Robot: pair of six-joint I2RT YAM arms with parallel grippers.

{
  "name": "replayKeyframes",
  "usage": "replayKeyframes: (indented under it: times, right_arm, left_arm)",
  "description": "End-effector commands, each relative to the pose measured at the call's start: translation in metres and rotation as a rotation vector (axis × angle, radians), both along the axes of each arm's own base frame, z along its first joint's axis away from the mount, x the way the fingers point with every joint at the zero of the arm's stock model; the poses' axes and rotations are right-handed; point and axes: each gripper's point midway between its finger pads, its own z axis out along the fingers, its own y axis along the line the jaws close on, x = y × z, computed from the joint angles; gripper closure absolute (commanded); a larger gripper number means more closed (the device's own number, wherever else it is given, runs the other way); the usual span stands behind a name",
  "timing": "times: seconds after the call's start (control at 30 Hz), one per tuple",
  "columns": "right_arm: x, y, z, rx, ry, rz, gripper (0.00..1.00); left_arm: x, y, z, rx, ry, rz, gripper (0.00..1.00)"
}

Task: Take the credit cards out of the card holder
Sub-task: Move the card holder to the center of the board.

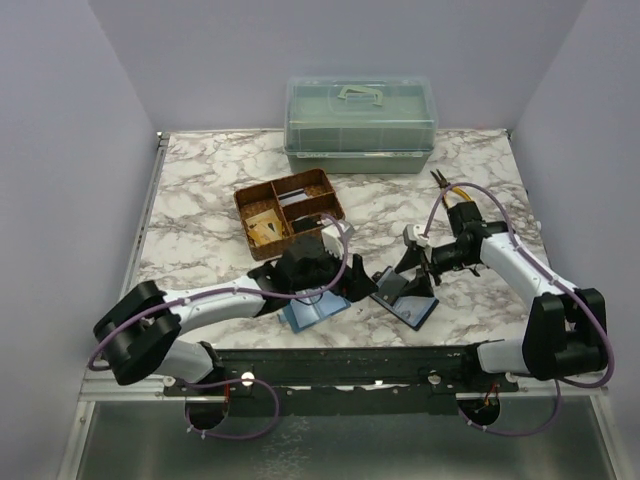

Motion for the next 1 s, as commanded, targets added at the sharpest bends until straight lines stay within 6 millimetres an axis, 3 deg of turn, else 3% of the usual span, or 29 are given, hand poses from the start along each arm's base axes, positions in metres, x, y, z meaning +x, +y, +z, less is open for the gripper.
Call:
replayKeyframes:
  times: [0.0,0.17,0.3,0.37,0.6,0.73,0.87,0.97]
  right_arm:
    - [0.027,-0.012,0.005,-0.034,0.035,-0.119,0.32]
    - [0.043,-0.036,0.012,-0.015,0.122,-0.253,0.34]
    - [0.047,-0.054,0.017,0.034,0.143,-0.314,0.34]
    - [0.045,-0.056,0.016,0.044,0.165,-0.318,0.34]
    - [0.044,-0.054,0.021,0.073,0.174,-0.313,0.34]
    - [0.044,-0.054,0.023,0.077,0.173,-0.313,0.34]
    - [0.043,-0.052,0.026,0.093,0.178,-0.307,0.34]
    - [0.043,-0.052,0.028,0.097,0.182,-0.307,0.34]
  left_arm:
    - [0.008,-0.029,-0.026,0.034,0.024,0.150,0.14]
    - [-0.010,-0.056,-0.043,0.090,-0.034,0.104,0.14]
    - [-0.019,-0.065,-0.074,0.172,-0.090,0.048,0.14]
    - [-0.009,-0.063,-0.084,0.220,-0.118,0.087,0.14]
    - [0.029,-0.046,-0.085,0.385,-0.188,0.275,0.12]
    - [0.036,-0.053,-0.087,0.430,-0.199,0.248,0.12]
    - [0.043,-0.055,-0.096,0.474,-0.204,0.230,0.24]
    - [0.051,-0.052,-0.100,0.514,-0.221,0.253,0.27]
